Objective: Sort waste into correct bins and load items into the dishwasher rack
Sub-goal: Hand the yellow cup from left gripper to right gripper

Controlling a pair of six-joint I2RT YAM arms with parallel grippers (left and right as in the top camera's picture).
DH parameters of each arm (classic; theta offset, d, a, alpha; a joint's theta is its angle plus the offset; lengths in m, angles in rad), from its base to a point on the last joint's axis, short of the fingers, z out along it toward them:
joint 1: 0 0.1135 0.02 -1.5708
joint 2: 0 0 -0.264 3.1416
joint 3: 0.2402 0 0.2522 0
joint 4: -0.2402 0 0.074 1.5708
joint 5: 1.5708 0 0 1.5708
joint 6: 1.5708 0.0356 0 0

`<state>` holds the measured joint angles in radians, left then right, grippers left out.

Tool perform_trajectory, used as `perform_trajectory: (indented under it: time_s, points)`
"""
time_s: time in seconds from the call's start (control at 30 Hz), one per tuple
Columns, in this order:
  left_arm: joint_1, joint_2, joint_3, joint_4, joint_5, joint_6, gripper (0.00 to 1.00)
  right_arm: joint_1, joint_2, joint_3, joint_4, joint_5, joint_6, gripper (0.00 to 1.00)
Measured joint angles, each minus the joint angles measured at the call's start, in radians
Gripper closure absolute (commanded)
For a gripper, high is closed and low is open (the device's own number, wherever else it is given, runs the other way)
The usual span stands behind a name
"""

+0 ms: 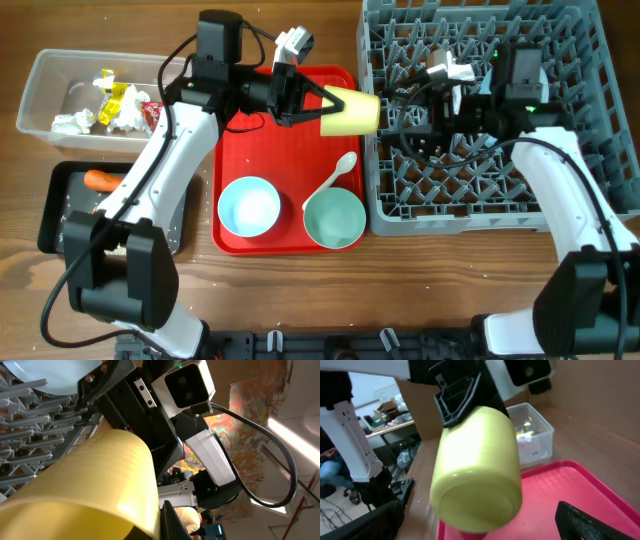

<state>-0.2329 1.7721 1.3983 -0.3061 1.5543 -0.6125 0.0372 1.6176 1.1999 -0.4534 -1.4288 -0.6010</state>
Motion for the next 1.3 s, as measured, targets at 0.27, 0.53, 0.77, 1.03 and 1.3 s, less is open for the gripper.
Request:
perform_trajectory:
  time_s: [0.27,0.53,0.77,1.03,1.3]
  points:
    - [0.000,0.000,0.000,0.000,0.005,0.000,0.96,0.083,0.002,0.000,0.114,-0.006,0.019,0.07]
    - [0.000,-0.003,0.000,0.000,0.006,-0.003,0.96,0.117,0.002,0.000,0.186,0.024,0.079,0.08]
    - [0.000,-0.003,0.000,0.000,0.006,-0.004,0.96,0.132,0.002,0.000,0.186,0.048,0.085,0.09]
    - [0.000,-0.003,0.000,0.016,0.006,-0.008,0.96,0.176,0.002,0.000,0.208,0.140,0.103,0.15]
    - [0.000,-0.004,0.000,0.019,0.006,-0.011,0.95,0.183,0.002,0.000,0.232,0.166,0.126,0.28]
